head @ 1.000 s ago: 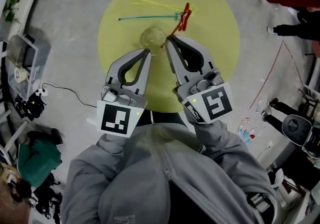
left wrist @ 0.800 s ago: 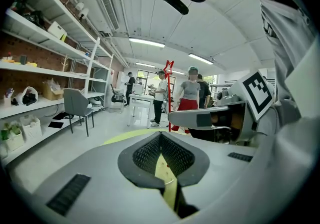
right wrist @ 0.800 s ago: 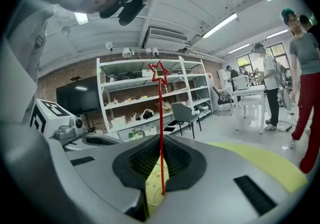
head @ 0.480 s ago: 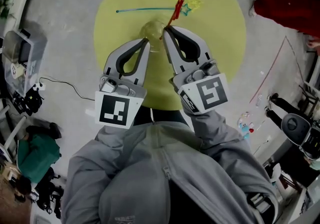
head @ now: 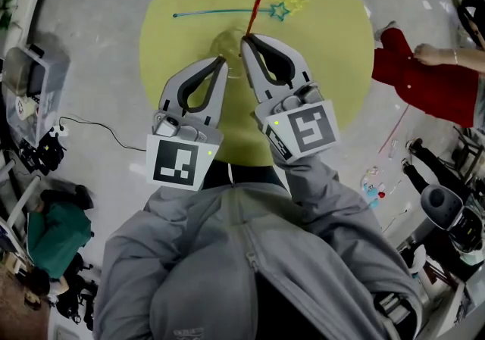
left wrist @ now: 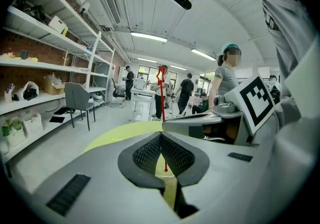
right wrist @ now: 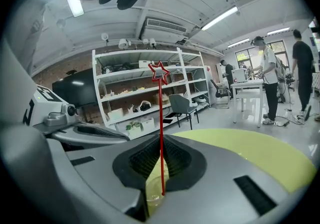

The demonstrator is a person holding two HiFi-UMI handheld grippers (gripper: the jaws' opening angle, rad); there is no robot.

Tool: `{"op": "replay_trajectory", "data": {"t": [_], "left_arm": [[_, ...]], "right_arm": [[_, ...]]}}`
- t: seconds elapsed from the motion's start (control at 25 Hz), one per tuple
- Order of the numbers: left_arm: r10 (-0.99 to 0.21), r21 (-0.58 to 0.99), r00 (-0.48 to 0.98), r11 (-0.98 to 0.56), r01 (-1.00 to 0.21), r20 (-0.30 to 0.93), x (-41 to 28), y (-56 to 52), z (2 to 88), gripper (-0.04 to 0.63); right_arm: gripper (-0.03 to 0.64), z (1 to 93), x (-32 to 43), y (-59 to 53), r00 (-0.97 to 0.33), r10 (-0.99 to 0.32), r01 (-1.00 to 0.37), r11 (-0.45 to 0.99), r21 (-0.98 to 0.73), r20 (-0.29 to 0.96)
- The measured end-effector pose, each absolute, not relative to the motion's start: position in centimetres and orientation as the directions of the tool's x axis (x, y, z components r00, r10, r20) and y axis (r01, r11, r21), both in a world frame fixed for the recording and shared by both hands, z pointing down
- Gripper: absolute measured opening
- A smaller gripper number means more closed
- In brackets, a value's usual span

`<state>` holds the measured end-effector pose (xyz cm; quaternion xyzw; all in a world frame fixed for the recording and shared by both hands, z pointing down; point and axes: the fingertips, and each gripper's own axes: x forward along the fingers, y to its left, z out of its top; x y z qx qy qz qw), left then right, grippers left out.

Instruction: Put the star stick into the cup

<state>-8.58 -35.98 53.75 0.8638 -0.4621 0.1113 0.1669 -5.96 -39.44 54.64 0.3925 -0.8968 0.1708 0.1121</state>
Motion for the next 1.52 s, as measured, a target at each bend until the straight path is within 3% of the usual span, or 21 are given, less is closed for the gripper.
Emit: {"op": "replay_trajectory", "data": {"t": [0.76,1.52], "left_arm": [[-0.753,0.187,0.552,-0.521,-0.833,0.358,-8.3,-35.0,53.9,0.017],[-0.761,0.162,0.542,-0.521,-0.838,0.357,-8.0,-33.7,52.3,0.017]], "right_arm": [[0.037,57.6,-6.2,-38.5,-0.652,-0.617,-0.752,0.600,-0.273,0.441],[0.037,56.0,-4.9,-36.5,-0.629,-0.624,-0.770,0.584,-0.257,0.464]]}}
